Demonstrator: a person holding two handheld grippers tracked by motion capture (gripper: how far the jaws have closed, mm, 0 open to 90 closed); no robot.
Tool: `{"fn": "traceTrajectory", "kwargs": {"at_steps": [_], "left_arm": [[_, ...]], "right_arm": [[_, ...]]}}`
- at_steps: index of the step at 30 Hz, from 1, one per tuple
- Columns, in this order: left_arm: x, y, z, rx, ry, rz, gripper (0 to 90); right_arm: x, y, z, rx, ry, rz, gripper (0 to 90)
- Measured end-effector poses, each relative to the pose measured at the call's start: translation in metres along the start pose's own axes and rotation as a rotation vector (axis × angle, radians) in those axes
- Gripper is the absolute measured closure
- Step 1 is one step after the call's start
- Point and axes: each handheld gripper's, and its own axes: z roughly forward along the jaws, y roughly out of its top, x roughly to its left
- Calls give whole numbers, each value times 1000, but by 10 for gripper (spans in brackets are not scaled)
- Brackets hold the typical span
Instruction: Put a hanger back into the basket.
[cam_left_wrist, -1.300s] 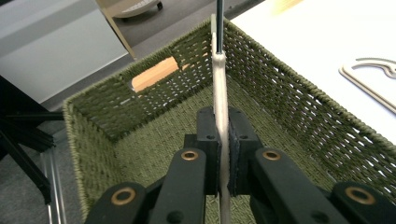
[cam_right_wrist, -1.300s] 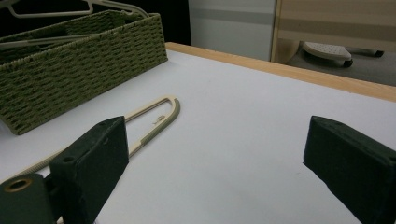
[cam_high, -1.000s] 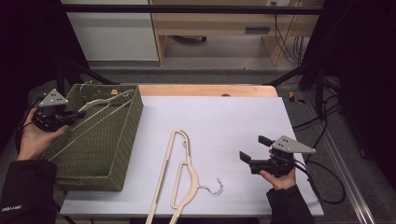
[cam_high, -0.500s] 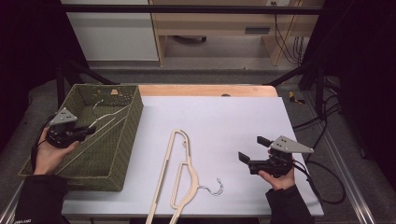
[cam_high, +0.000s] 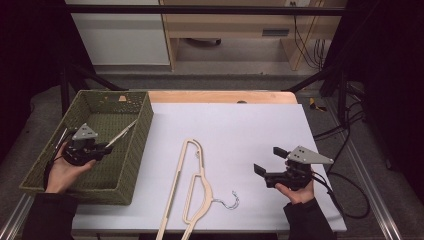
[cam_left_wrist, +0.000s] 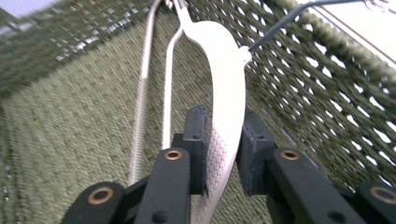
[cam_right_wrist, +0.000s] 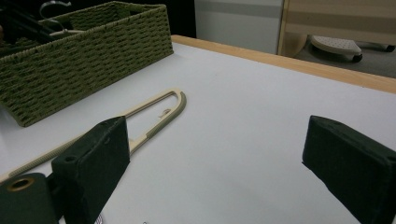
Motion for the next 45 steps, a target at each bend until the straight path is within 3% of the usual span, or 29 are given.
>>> {"fn": "traceTrajectory", "kwargs": {"at_steps": [4, 12, 17, 25, 29, 32, 40, 45], "left_arm": [[-3, -4, 6, 50, -8, 15, 722], [-3, -8, 10, 57, -23, 1, 706], [-4, -10, 15, 97, -41, -4, 684], [-5, -10, 13, 79, -43, 6, 661], [-3, -9, 5, 11, -36, 1, 598], [-4, -8, -4, -62, -4, -8, 533], [-13, 3, -36, -254, 27, -73, 360], [-35, 13, -52, -408, -27, -124, 265]], "right_arm": [[0, 0, 0, 2, 4, -3, 79], [0, 0, 1, 4, 0, 0, 79], [1, -1, 1, 3, 2, 1, 79], [1, -1, 2, 8, 6, -3, 80], [1, -1, 1, 7, 9, -1, 80], [2, -1, 2, 6, 11, 0, 80], [4, -1, 3, 5, 36, 3, 83], [7, 0, 4, 2, 49, 16, 72]]}}
